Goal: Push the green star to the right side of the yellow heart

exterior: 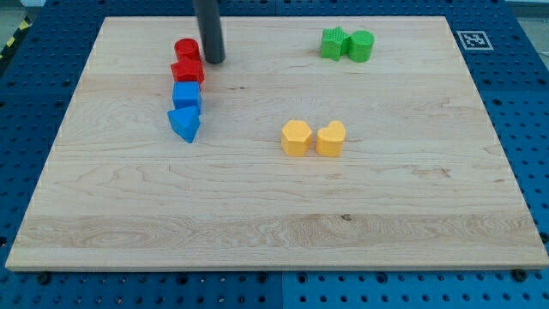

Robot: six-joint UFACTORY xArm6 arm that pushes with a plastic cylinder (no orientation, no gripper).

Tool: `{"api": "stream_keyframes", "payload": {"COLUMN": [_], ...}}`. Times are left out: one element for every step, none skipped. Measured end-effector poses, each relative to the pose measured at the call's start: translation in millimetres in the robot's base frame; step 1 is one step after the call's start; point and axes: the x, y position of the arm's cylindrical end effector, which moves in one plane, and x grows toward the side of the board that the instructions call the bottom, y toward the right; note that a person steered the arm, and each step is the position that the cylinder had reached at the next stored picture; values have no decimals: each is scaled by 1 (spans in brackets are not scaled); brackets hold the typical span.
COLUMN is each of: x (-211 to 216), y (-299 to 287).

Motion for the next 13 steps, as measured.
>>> {"api": "stream_keyframes", "payload": {"x": [-25,-80,-102,-93,-59,-12,36,81,108,108,122,140,138], "y": [32,52,135,162,162,161,171,203,251,298,336,338,322]}}
